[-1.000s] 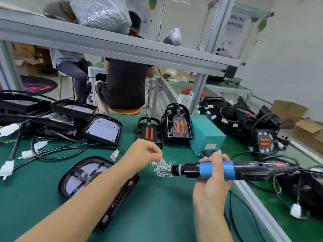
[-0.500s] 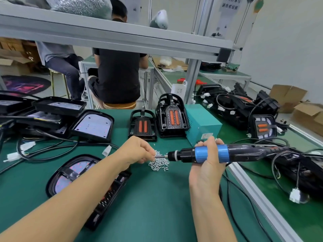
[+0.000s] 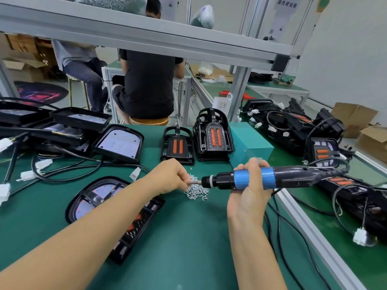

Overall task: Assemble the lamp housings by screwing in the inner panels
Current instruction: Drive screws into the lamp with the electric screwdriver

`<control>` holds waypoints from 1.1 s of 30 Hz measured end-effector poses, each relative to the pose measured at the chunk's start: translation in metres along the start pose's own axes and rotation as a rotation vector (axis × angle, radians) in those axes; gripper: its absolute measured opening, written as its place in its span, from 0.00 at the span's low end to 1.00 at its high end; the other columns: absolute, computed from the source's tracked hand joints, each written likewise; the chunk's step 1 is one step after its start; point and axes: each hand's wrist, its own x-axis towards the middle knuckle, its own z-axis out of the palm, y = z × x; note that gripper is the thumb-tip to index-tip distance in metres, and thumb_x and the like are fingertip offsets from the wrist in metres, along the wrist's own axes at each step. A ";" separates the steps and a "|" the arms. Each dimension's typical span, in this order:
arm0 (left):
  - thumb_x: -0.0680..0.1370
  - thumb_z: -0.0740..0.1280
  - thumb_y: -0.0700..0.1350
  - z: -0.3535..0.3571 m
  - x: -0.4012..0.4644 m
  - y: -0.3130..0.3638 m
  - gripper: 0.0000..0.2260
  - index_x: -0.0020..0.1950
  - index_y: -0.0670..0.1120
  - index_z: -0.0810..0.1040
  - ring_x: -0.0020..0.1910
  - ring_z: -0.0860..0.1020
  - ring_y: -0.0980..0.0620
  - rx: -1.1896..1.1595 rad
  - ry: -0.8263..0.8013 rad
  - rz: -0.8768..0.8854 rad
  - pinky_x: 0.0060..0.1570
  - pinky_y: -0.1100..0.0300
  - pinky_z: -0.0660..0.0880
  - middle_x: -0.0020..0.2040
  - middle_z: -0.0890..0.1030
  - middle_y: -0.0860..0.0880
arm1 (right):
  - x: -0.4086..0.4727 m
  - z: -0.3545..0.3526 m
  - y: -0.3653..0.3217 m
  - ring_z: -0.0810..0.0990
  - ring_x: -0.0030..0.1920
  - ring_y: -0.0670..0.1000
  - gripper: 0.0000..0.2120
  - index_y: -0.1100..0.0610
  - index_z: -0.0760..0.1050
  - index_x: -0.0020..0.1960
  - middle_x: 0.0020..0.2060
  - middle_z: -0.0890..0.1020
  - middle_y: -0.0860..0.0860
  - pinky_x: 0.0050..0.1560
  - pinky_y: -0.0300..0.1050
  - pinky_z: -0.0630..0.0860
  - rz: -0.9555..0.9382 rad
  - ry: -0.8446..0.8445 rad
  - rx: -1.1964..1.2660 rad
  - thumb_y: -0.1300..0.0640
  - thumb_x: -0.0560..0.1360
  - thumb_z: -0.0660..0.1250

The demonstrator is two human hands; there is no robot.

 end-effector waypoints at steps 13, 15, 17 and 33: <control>0.68 0.75 0.36 -0.010 -0.002 -0.013 0.05 0.37 0.46 0.85 0.40 0.78 0.52 -0.225 0.012 -0.061 0.42 0.64 0.73 0.38 0.85 0.45 | -0.003 0.003 0.003 0.78 0.34 0.46 0.12 0.56 0.68 0.54 0.35 0.77 0.47 0.42 0.39 0.79 -0.006 -0.008 0.004 0.64 0.76 0.69; 0.69 0.74 0.34 -0.011 -0.001 -0.014 0.05 0.38 0.44 0.85 0.39 0.78 0.52 -0.249 0.002 -0.056 0.43 0.65 0.74 0.36 0.85 0.47 | -0.003 0.004 0.003 0.78 0.34 0.46 0.12 0.56 0.68 0.55 0.36 0.77 0.48 0.42 0.39 0.79 -0.006 -0.008 0.003 0.64 0.76 0.69; 0.70 0.74 0.34 -0.012 -0.001 -0.015 0.06 0.37 0.44 0.84 0.38 0.77 0.53 -0.257 -0.002 -0.053 0.42 0.65 0.73 0.34 0.85 0.49 | -0.003 0.005 0.003 0.78 0.34 0.46 0.12 0.56 0.69 0.55 0.35 0.77 0.48 0.41 0.38 0.79 0.000 -0.001 0.004 0.64 0.76 0.69; 0.73 0.70 0.40 -0.015 -0.009 -0.010 0.04 0.44 0.46 0.85 0.53 0.78 0.49 0.425 0.021 0.014 0.65 0.48 0.63 0.49 0.85 0.50 | -0.027 0.024 -0.012 0.75 0.32 0.47 0.11 0.54 0.69 0.52 0.28 0.76 0.45 0.42 0.41 0.76 -0.056 -0.204 -0.108 0.65 0.75 0.67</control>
